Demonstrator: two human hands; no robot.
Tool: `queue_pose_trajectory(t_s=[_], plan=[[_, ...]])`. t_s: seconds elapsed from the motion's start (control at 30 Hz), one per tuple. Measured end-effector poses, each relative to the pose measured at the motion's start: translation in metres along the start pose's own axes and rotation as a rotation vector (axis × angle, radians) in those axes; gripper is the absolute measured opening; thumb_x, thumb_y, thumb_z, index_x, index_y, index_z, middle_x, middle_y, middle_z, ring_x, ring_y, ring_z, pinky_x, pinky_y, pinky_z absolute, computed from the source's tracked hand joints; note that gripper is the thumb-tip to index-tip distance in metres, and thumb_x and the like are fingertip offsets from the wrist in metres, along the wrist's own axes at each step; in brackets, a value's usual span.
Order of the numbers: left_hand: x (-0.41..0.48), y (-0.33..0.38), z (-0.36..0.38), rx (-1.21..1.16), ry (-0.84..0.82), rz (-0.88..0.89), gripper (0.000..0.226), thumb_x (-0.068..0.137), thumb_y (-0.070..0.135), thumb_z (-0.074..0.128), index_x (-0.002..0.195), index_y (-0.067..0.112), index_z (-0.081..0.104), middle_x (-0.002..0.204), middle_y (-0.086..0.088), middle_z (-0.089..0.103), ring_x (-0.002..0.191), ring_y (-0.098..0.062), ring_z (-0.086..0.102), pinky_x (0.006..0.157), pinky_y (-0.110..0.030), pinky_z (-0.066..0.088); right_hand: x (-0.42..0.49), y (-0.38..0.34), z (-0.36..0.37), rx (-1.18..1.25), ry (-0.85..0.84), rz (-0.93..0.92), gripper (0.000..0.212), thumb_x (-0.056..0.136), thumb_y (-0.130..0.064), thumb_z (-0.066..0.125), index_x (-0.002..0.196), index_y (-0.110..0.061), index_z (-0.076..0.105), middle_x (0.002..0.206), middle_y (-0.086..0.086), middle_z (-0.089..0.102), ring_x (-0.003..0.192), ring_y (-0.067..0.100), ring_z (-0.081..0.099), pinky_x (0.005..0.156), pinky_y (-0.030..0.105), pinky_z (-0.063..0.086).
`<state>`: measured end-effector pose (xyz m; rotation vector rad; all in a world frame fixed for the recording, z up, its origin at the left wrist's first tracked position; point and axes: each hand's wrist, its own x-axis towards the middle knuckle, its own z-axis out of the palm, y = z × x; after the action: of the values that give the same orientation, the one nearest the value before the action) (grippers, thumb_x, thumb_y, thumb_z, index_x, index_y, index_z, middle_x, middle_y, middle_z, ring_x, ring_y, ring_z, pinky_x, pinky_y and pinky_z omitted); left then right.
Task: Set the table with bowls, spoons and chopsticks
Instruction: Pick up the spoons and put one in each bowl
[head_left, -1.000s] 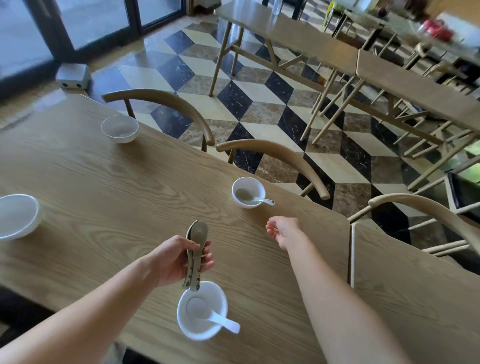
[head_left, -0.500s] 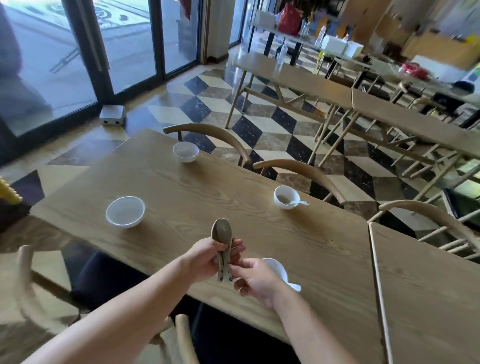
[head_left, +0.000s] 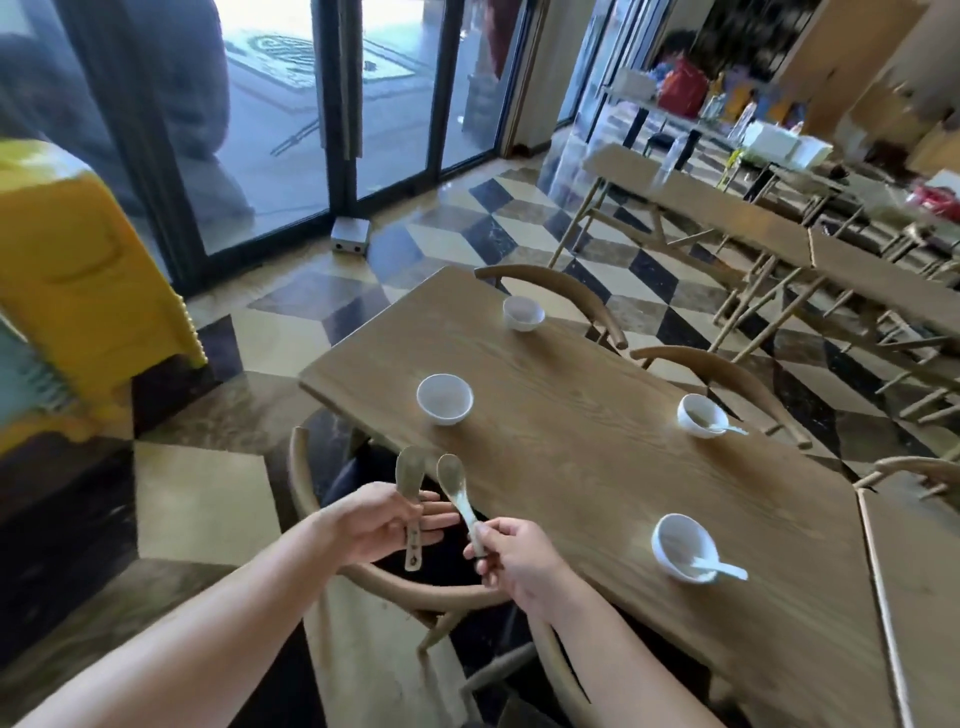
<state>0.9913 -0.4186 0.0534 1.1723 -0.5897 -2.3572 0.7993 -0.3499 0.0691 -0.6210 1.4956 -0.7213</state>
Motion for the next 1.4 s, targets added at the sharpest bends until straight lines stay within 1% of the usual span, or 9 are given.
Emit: queue_pose_trajectory(t_s=[0.27,0.5,0.63,0.73,0.87,1.0,1.13,1.27,1.4], plan=[[0.007,0.015,-0.032,-0.039,0.13,-0.04,0.026,0.105,0.003,0.042,0.125,-0.009,0.052,0.118,-0.026,0.069,0.104,-0.036,0.071,0.09,-0.053,0.054,0.038,-0.036,-0.011,0.045,0.066,0.002,0.006,0.096,0.006,0.052,0.099,0.005,0.057,0.071,0.013,0.06,0.052,0.013,0.049,0.044,0.02,0.04],[0.066,0.054,-0.048,0.035,0.298,-0.102,0.027,0.106,0.027,0.045,0.109,0.004,0.06,0.093,-0.013,0.077,0.074,-0.029,0.073,0.079,-0.047,0.057,0.113,-0.07,-0.024,0.093,0.11,0.035,0.011,0.096,-0.005,0.06,0.086,0.0,0.058,0.067,0.01,0.061,0.048,0.011,0.048,0.041,0.02,0.039],[0.104,0.098,-0.057,0.058,0.351,-0.173,0.02,0.105,0.013,0.043,0.11,0.002,0.06,0.075,-0.01,0.068,0.064,-0.024,0.064,0.071,-0.043,0.057,0.162,-0.09,-0.029,0.115,0.079,0.086,0.012,0.096,-0.004,0.058,0.085,-0.001,0.057,0.064,0.009,0.058,0.044,0.01,0.046,0.037,0.019,0.037],[0.124,0.131,-0.057,0.057,0.334,-0.17,0.018,0.101,-0.002,0.041,0.11,-0.002,0.057,0.077,-0.013,0.066,0.066,-0.025,0.062,0.071,-0.041,0.059,0.196,-0.099,-0.032,0.124,0.057,0.12,0.01,0.096,-0.002,0.057,0.086,-0.001,0.058,0.061,0.009,0.058,0.043,0.01,0.046,0.037,0.019,0.036],[0.151,0.156,-0.059,0.013,0.314,-0.145,0.028,0.105,0.0,0.038,0.119,-0.014,0.057,0.088,-0.021,0.073,0.072,-0.027,0.071,0.063,-0.036,0.062,0.236,-0.105,-0.035,0.131,0.044,0.152,0.01,0.095,-0.003,0.059,0.085,-0.003,0.058,0.06,0.009,0.059,0.041,0.01,0.047,0.036,0.019,0.035],[0.17,0.16,-0.064,-0.047,0.312,-0.172,0.027,0.105,0.003,0.04,0.122,-0.011,0.056,0.11,-0.023,0.072,0.084,-0.029,0.072,0.073,-0.039,0.063,0.26,-0.106,-0.037,0.123,0.035,0.175,0.014,0.095,-0.004,0.061,0.082,-0.002,0.058,0.059,0.008,0.058,0.041,0.01,0.046,0.035,0.019,0.034],[0.184,0.161,-0.071,-0.06,0.333,-0.201,0.027,0.106,0.007,0.04,0.122,-0.007,0.057,0.106,-0.02,0.074,0.08,-0.027,0.073,0.072,-0.039,0.063,0.275,-0.108,-0.044,0.086,0.004,0.21,0.014,0.094,-0.006,0.062,0.081,-0.002,0.059,0.06,0.008,0.056,0.04,0.01,0.044,0.036,0.019,0.034],[0.19,0.166,-0.073,0.009,0.348,-0.235,0.022,0.106,0.01,0.043,0.116,-0.001,0.059,0.11,-0.016,0.075,0.073,-0.023,0.073,0.084,-0.042,0.057,0.286,-0.11,-0.045,0.048,0.005,0.222,0.016,0.095,-0.006,0.061,0.08,-0.002,0.061,0.061,0.008,0.055,0.04,0.009,0.043,0.037,0.018,0.033],[0.193,0.173,-0.074,0.022,0.325,-0.251,0.021,0.106,0.011,0.044,0.116,0.0,0.059,0.115,-0.014,0.073,0.078,-0.024,0.072,0.083,-0.042,0.055,0.295,-0.108,-0.045,0.055,0.059,0.232,0.017,0.095,-0.005,0.06,0.079,-0.003,0.059,0.062,0.008,0.054,0.039,0.009,0.042,0.036,0.018,0.032]])
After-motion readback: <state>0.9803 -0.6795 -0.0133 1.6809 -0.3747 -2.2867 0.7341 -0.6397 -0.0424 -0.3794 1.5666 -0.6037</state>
